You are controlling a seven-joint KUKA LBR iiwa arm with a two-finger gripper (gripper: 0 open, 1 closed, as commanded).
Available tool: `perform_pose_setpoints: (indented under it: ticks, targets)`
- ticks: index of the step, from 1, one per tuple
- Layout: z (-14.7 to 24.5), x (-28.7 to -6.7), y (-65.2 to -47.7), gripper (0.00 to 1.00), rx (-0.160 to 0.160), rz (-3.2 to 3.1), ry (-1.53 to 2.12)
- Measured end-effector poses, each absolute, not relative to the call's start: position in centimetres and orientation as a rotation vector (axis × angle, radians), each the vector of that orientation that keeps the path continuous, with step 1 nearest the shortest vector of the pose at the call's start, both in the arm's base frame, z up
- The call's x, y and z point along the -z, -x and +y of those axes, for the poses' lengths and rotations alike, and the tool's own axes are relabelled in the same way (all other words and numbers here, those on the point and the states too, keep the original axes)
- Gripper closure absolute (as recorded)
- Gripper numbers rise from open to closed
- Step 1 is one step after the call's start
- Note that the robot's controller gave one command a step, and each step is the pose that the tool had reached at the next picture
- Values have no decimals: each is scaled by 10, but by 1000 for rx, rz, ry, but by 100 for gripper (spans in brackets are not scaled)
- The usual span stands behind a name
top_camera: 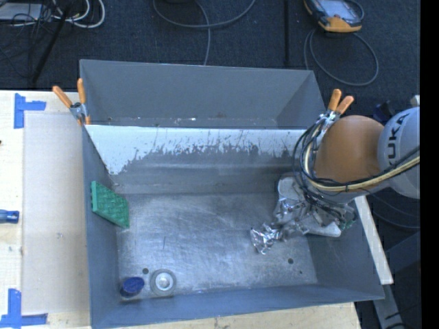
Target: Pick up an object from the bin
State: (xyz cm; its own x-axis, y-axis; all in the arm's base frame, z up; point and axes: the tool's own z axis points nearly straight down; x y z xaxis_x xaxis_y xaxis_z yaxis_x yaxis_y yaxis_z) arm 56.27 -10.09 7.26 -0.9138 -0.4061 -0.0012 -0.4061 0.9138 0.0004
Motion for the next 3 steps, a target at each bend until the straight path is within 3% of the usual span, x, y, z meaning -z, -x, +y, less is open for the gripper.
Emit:
perform_pose_setpoints:
  ticks: [1, 2, 3]
  targets:
    - [-110, -206, -551, 100, 5, 3025, 822]
    - [-110, -201, -550, 0, -3, 3033, 817]
    - [-48, -77, -525, 0, -12, 2987, 1000]
